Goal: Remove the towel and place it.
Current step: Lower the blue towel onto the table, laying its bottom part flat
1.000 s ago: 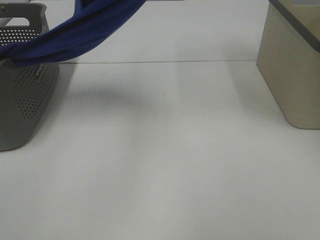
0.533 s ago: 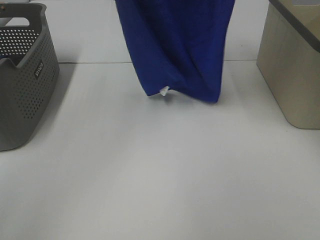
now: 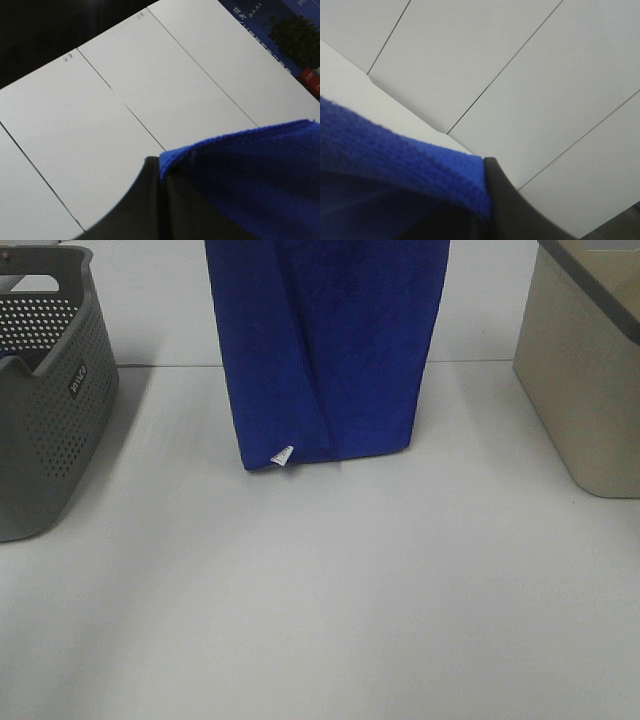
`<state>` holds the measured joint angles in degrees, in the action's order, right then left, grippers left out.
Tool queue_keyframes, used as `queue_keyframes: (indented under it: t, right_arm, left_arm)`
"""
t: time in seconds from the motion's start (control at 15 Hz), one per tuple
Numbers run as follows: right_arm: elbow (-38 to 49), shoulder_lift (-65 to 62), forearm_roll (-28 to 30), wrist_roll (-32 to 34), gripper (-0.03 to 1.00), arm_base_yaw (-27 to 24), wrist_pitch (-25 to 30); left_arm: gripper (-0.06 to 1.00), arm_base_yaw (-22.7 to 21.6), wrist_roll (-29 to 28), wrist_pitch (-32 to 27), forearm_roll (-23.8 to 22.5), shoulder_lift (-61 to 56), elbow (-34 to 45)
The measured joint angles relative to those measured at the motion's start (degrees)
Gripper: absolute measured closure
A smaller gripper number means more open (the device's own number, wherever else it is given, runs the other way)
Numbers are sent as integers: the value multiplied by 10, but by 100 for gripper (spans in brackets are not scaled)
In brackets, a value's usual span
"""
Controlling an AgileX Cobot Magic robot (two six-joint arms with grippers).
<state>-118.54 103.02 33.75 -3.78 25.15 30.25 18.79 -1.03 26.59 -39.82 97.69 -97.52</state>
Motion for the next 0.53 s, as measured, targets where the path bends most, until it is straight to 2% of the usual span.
queue_keyframes:
  t: [0.13, 0.27, 0.33, 0.4, 0.53]
  right_arm:
    - [0, 13, 32, 30, 95, 0, -19]
    - [0, 36, 74, 68, 95, 0, -37]
    - [0, 53, 111, 105, 95, -2, -66]
    - [0, 64, 131, 138, 95, -7, -93]
    - [-7, 92, 175, 200, 95, -26, -166]
  left_arm:
    - [94, 0, 69, 4, 14, 17, 0]
    - [94, -1, 147, 9, 65, 46, -2]
    - [94, -5, 203, 22, 117, 73, -22]
    - [94, -9, 232, 34, 156, 101, -54]
    - [94, -19, 255, 44, 204, 171, -153]
